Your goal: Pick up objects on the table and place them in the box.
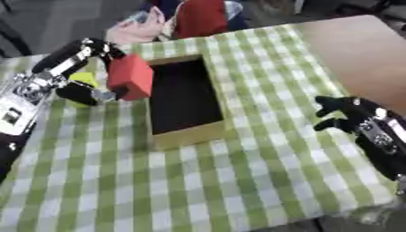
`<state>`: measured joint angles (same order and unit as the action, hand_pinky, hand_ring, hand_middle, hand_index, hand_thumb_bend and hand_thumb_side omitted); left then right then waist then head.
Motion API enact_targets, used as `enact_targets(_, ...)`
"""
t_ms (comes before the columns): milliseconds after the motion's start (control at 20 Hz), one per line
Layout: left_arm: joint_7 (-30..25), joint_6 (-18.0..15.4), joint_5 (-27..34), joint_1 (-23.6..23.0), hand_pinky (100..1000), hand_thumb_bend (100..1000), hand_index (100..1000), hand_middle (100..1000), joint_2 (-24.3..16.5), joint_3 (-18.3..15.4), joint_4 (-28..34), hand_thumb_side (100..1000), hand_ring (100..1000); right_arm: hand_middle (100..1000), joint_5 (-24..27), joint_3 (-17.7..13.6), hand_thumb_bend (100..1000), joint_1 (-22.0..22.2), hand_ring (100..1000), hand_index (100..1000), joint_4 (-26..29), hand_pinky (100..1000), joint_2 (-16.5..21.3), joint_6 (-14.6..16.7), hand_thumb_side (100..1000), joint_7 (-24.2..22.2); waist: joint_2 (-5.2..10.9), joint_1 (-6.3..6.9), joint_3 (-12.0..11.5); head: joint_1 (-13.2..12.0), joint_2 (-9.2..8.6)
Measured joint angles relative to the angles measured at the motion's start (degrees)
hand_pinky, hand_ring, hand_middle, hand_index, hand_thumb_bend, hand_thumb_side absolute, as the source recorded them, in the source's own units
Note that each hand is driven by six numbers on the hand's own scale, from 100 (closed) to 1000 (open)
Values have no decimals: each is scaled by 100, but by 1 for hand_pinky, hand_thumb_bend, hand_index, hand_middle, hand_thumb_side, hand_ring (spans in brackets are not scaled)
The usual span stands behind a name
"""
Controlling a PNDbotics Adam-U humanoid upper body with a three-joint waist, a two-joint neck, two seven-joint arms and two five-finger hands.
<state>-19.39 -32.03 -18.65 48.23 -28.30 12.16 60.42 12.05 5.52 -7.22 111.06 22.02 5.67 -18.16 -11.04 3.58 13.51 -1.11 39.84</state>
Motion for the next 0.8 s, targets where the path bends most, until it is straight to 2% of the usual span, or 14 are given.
enact_targets(250,-210,-182,-92,97,687,169,667,529,174,20,-198,422,553,614,121,71,100,-88,942,752,37,657,1,-6,712,-139,-27,47,218,-78,-21)
enact_targets(400,-392,-336,-216,112,694,193,688,551,217,69,-217,437,571,604,149,86,100,-88,941,750,42,656,1,-6,713,-183,-27,67,269,-85,-52)
enact_targets(450,-447,-378,-249,112,713,251,736,599,218,70,-219,506,609,586,159,86,100,-88,939,747,43,656,1,-8,718,-190,-27,67,269,-85,-58)
enact_targets(650,-738,-460,-485,79,732,314,777,647,218,141,-244,572,646,584,167,87,100,-87,930,746,43,656,1,-15,720,-222,-25,69,259,-85,-60)
enact_targets(700,-772,-426,-543,59,748,365,807,682,218,144,-249,632,674,582,167,87,100,-86,926,744,43,656,1,-14,720,-239,-23,69,243,-83,-60)
enact_targets(800,-836,-362,-624,44,763,435,831,719,217,156,-246,688,704,581,167,89,100,-86,923,743,43,655,1,-9,718,-264,-14,67,202,-80,-60)
